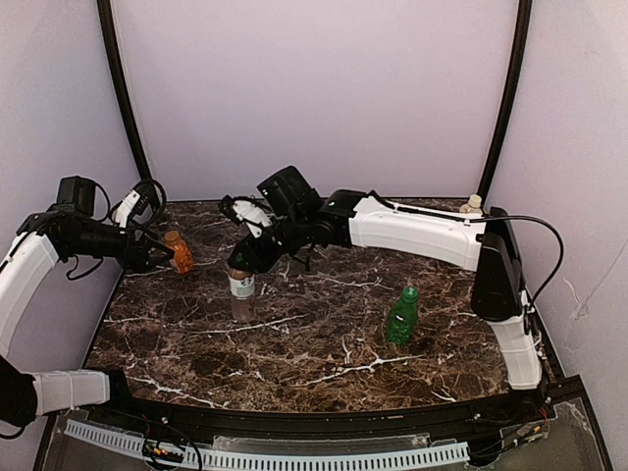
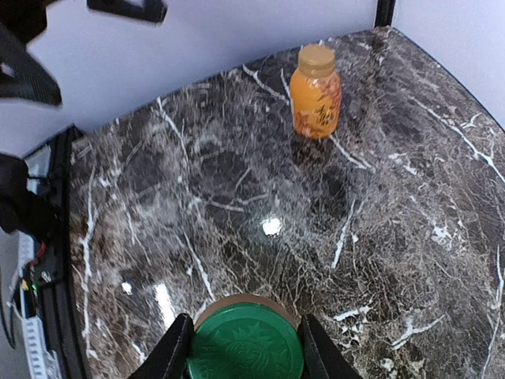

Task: Unscrew the bottle caps

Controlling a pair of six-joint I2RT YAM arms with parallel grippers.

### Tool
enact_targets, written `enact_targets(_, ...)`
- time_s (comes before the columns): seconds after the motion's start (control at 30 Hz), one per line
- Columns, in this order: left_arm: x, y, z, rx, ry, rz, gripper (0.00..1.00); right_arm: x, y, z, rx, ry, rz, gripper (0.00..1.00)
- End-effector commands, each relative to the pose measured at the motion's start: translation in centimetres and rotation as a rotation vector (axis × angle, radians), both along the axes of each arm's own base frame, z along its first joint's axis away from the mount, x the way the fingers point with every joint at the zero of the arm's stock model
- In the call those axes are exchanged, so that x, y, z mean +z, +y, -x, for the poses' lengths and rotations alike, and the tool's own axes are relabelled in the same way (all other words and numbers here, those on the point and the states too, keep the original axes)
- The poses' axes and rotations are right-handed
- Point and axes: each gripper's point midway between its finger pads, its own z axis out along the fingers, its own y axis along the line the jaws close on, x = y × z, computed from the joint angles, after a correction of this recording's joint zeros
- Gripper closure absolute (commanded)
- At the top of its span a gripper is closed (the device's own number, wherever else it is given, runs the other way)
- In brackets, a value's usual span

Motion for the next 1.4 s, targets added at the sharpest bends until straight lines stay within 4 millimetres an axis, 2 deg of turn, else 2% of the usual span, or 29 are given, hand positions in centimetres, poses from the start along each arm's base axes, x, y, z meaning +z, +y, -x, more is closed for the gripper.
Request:
enact_targets(0.0,-0.1,0.1,1.5,-0.065,-0.063,-0.204,0.15,11.4,-1.8,-0.9,-0.046,0.067,-0.307,1.0)
enact_targets(0.03,-0.4,0.6,1.4,-0.062,-0.08,-0.282,0.13,12.7,-2.2,-0.9,-0.053,0.077,-0.357,1.0)
enact_targets(0.07,-0.4,-0.5,2.0,-0.147,-0.123,-0.336,0.12,13.5,-2.5,-1.0,-0.058,0.091,-0.398,1.0)
enact_targets(0.1,-0.3,-0.7,2.1,-0.175,-0.155,-0.386,0.1,14.1,-2.8,-1.2,-0.067,0.104,-0.432,1.0)
enact_targets(0.17,0.5,-2.8,2.2,-0.251,-0.223,-0.401,0.06,15.0,-3.2,-1.5,-0.084,0.123,-0.476,1.0)
enact_targets(0.3,2.2,-7.5,1.3,-0.346,-0.296,-0.325,0.03,16.8,-3.3,-1.5,-0.063,0.123,-0.533,1.0)
enact_targets(0.37,2.8,-9.0,0.6,-0.345,-0.294,-0.267,0.03,17.5,-3.2,-1.2,-0.038,0.12,-0.554,1.0)
enact_targets(0.5,3.5,-10.7,-1.1,-0.326,-0.309,-0.214,0.06,18.3,-3.1,-0.9,-0.001,0.129,-0.572,1.0)
enact_targets(0.6,4.0,-11.1,-2.2,-0.304,-0.333,-0.211,0.13,18.3,-3.3,-1.0,0.018,0.143,-0.58,1.0)
enact_targets(0.67,3.7,-11.4,-2.8,-0.301,-0.315,-0.206,0.17,18.7,-3.2,-0.8,0.041,0.139,-0.603,1.0)
enact_targets(0.8,3.7,-11.9,-2.9,-0.295,-0.286,-0.161,0.28,18.5,-2.9,-0.9,0.054,0.151,-0.607,1.0)
enact_targets(0.97,4.1,-12.0,-2.8,-0.286,-0.288,-0.145,0.55,17.9,-3.1,-1.5,0.048,0.182,-0.603,1.0)
enact_targets(1.03,4.4,-11.8,-3.0,-0.268,-0.296,-0.146,0.63,17.7,-3.2,-1.7,0.044,0.197,-0.603,1.0)
enact_targets(1.07,4.5,-11.8,-3.0,-0.263,-0.301,-0.148,0.66,17.7,-3.3,-1.7,0.043,0.204,-0.603,0.93)
enact_targets(1.1,4.5,-11.6,-3.1,-0.254,-0.304,-0.153,0.7,17.7,-3.4,-1.7,0.041,0.211,-0.601,0.78)
enact_targets(1.2,4.5,-11.3,-3.2,-0.249,-0.323,-0.177,0.76,18.0,-3.7,-1.4,0.045,0.219,-0.601,0.41)
enact_targets(1.3,4.0,-10.6,-3.5,-0.242,-0.35,-0.24,0.77,18.9,-4.4,-1.0,0.045,0.213,-0.606,0.23)
enact_targets(1.37,3.8,-9.7,-4.0,-0.24,-0.407,-0.327,0.77,19.4,-4.8,-0.9,0.032,0.216,-0.603,0.19)
